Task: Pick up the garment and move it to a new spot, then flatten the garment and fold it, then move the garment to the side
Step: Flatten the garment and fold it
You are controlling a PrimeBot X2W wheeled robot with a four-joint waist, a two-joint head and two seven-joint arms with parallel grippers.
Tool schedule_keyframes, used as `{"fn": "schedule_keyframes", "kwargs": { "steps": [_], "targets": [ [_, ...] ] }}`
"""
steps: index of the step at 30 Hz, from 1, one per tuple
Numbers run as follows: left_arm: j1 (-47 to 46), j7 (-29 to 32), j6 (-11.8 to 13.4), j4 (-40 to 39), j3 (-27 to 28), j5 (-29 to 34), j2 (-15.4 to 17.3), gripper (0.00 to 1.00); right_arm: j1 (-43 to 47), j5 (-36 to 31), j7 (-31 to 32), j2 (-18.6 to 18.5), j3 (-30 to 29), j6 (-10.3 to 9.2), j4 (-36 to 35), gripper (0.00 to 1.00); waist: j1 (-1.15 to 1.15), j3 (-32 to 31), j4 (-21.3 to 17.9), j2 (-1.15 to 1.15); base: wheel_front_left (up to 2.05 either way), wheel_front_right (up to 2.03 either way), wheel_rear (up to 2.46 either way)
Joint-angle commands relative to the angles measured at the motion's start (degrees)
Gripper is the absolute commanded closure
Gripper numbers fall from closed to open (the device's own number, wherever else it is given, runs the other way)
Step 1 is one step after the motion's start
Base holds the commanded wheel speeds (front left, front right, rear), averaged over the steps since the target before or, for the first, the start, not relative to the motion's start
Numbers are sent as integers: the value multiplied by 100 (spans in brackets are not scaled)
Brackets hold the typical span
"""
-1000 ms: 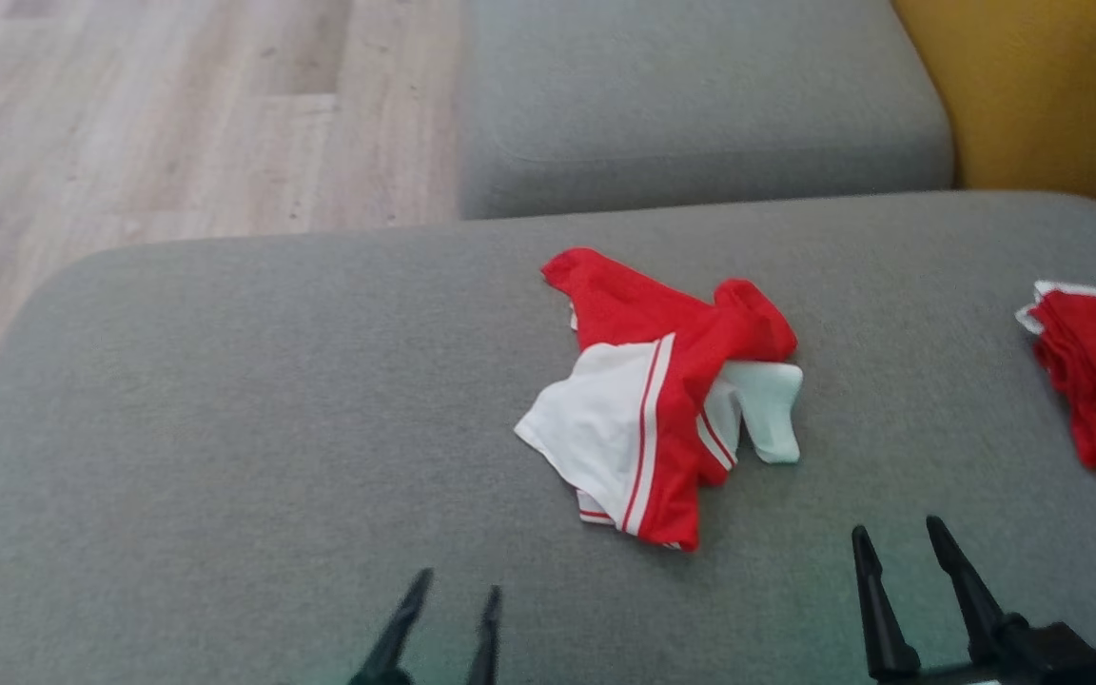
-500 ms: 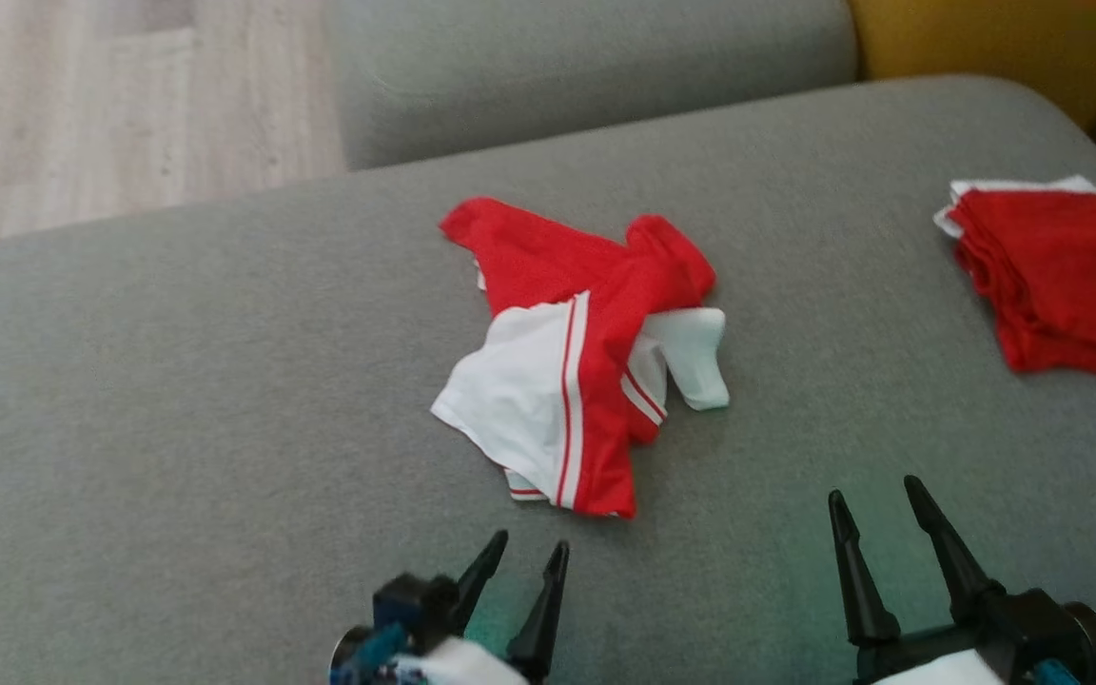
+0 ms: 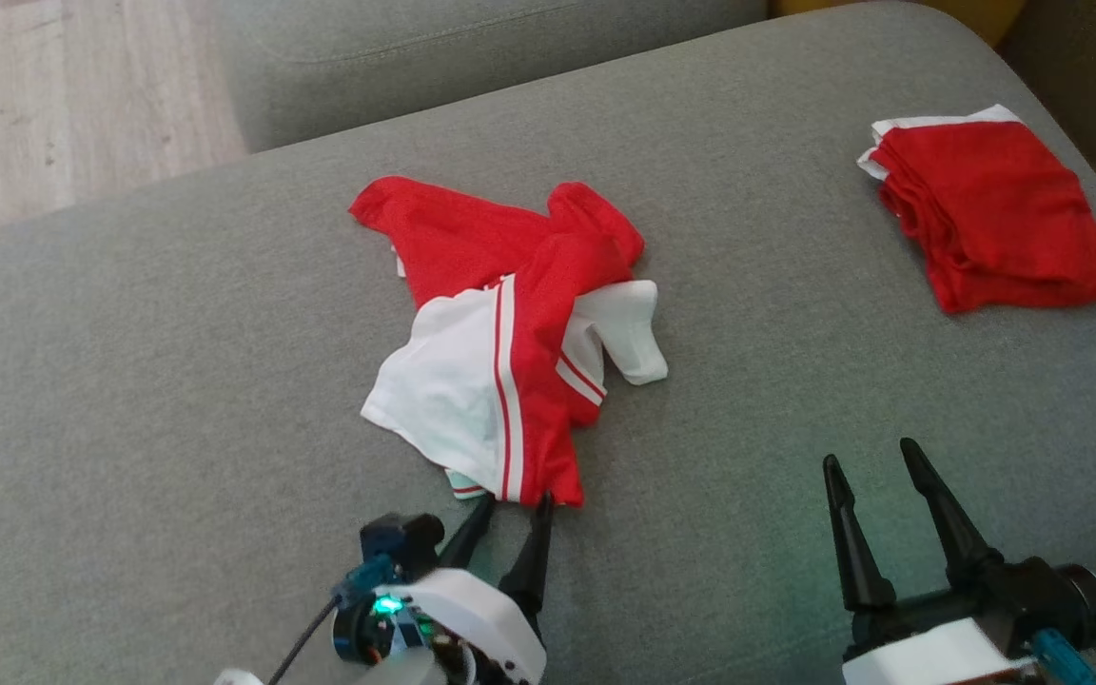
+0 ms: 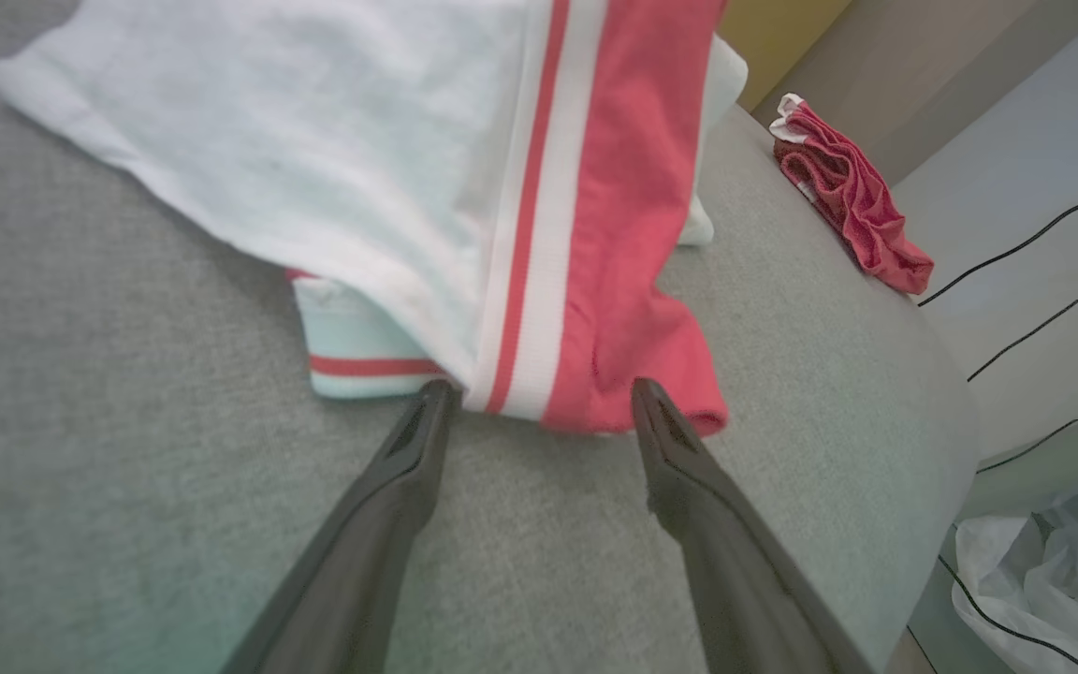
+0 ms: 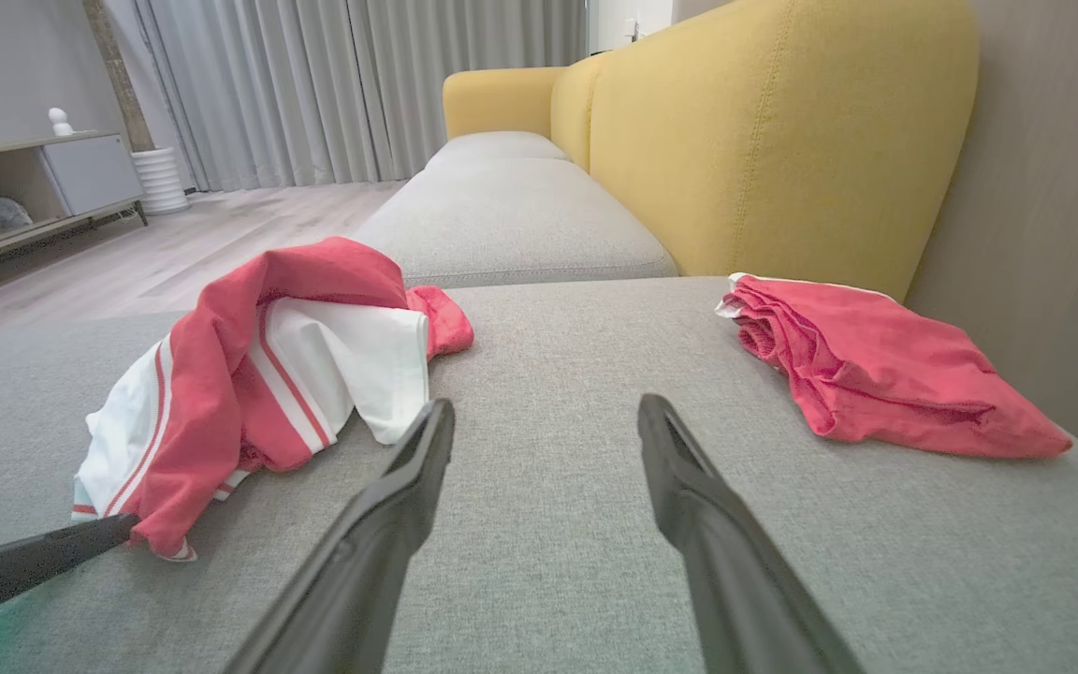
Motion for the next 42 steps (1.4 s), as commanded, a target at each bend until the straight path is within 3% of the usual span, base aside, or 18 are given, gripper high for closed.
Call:
{"fn": "schedule_keyframes", "kwargs": {
  "steps": [1, 9, 10, 11, 12, 13, 23, 35, 42],
  "targets": [
    [-314, -124, 21, -4, 74, -98, -15, 0, -165, -39, -22, -107, 137, -4, -203, 0, 0, 29, -62, 0, 0, 0, 0],
    [-597, -296, -66, 292, -237, -412, -15, 0, -224, -46, -22, -95, 157, -4, -203, 0, 0, 96, -210, 0, 0, 0, 0],
    [-630, -311, -92, 307, -275, -447, -15, 34, -232, -45, -22, -94, 158, -4, -203, 0, 0, 100, -224, 0, 0, 0, 0],
    [-630, -311, -92, 307, -275, -447, -15, 34, -232, -45, -22, -94, 158, -4, -203, 0, 0, 100, -224, 0, 0, 0, 0],
    [-666, -330, -114, 319, -314, -463, -15, 74, -238, -44, -22, -93, 158, -4, -201, 0, 0, 100, -236, 0, 0, 0, 0],
    [-700, -347, -142, 327, -354, -473, -15, 100, -240, -46, -22, -92, 154, -4, -199, 0, 0, 97, -245, 0, 0, 0, 0],
    [-1487, -432, -277, -118, -389, -2, -15, 100, -187, -11, -22, -59, 142, -4, -179, 0, 0, -213, -271, 0, 0, 0, 0],
    [-4788, -166, -698, 69, -35, 203, 86, 100, -169, 88, -22, -25, 352, -4, -151, 0, 0, -640, -681, 0, 0, 0, 0],
    [-6065, -263, -745, 353, 319, 7, 398, 100, -65, 127, -22, -20, 229, -4, -211, 0, 0, -711, -564, 0, 0, 0, 0]
  ]
}}
